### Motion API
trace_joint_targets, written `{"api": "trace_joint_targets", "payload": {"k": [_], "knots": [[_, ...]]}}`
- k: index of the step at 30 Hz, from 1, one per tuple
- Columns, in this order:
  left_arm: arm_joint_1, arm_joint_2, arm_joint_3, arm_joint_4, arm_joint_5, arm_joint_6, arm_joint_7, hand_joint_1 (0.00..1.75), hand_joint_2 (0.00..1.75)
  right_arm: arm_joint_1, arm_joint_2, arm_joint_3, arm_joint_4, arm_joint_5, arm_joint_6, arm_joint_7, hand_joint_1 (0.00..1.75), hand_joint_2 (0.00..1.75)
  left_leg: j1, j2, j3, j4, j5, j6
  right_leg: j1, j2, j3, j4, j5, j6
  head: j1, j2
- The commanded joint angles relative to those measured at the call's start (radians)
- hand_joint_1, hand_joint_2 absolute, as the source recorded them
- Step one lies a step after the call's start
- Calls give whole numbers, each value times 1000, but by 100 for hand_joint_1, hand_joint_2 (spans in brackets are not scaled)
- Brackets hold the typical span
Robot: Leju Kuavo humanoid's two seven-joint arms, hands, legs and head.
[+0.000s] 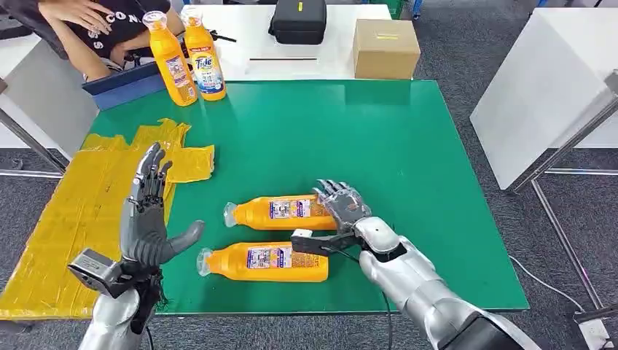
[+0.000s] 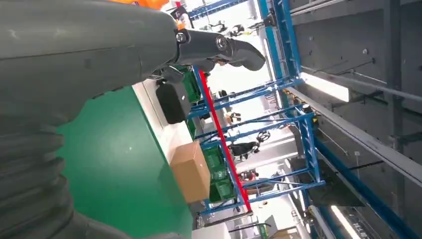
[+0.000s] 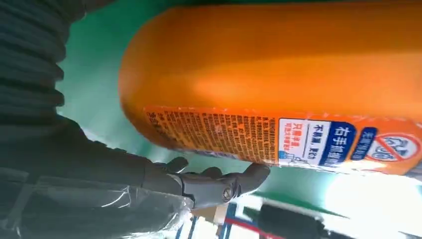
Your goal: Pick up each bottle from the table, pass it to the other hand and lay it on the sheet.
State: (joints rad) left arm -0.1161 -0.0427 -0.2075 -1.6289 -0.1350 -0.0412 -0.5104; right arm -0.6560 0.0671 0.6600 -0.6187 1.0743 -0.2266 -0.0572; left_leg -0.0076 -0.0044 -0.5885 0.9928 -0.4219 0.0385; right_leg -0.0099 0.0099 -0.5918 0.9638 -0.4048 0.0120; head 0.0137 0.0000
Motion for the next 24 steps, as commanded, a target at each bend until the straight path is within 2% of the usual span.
{"api": "trace_joint_targets", "payload": {"k": [1, 24], "knots": [[-30, -5, 14, 65, 1, -3, 4, 0, 175, -44, 7, 53, 62, 9, -7, 7, 0, 175, 0, 0, 4, 0, -2, -3, 0, -1, 4, 0, -2, -1, 0, 0], [-22, 7, 2, 45, 13, 6, 21, 0, 175, -41, 56, 39, 40, 6, -28, -1, 0, 175, 0, 1, 2, 0, -1, -2, 0, 0, 2, 0, -1, -1, 0, 0]]}}
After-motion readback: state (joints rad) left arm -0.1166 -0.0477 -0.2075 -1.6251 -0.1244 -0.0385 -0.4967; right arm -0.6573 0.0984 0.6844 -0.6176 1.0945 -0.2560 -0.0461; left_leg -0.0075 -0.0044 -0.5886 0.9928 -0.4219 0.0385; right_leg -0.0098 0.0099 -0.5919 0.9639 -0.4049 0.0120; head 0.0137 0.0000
